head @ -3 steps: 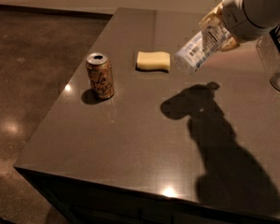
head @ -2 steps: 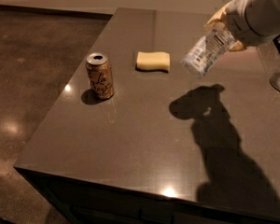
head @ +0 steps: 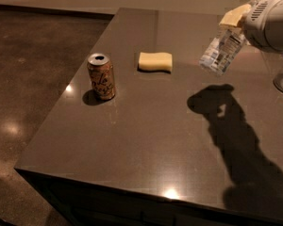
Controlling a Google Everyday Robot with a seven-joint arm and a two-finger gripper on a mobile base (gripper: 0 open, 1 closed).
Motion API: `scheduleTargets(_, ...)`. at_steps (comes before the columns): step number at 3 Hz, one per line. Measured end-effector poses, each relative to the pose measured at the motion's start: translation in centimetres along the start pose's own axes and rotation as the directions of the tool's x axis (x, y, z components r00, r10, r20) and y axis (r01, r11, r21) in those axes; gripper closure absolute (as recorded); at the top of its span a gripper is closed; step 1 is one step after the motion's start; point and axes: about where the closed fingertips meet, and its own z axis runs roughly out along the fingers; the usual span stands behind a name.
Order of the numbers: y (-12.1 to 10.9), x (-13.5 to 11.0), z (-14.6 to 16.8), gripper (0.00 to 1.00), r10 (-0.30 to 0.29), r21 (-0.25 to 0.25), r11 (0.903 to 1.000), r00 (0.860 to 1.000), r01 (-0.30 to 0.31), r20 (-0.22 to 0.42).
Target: Place blue plastic bottle upright
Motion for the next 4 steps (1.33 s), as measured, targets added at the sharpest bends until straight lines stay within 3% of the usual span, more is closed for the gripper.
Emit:
scheduleTargets(1,-0.9,1.0,0.4,1.00,0.027,0.122,0.9922,0.999,-0.024,-0.023)
scheduleTargets(2,-1.4,1.7,0.5,1.00,0.087,0.252,0.9650,0.995,-0.072,-0.048)
scheduleTargets(3,0.8,2.8,0.1,1.00,0.068,0.304,0.9524,0.990,-0.028,-0.122)
scheduleTargets(4,1.8,2.8,-0.4,1.00,-0.053,0.325,0.9372,0.972,0.127,-0.230)
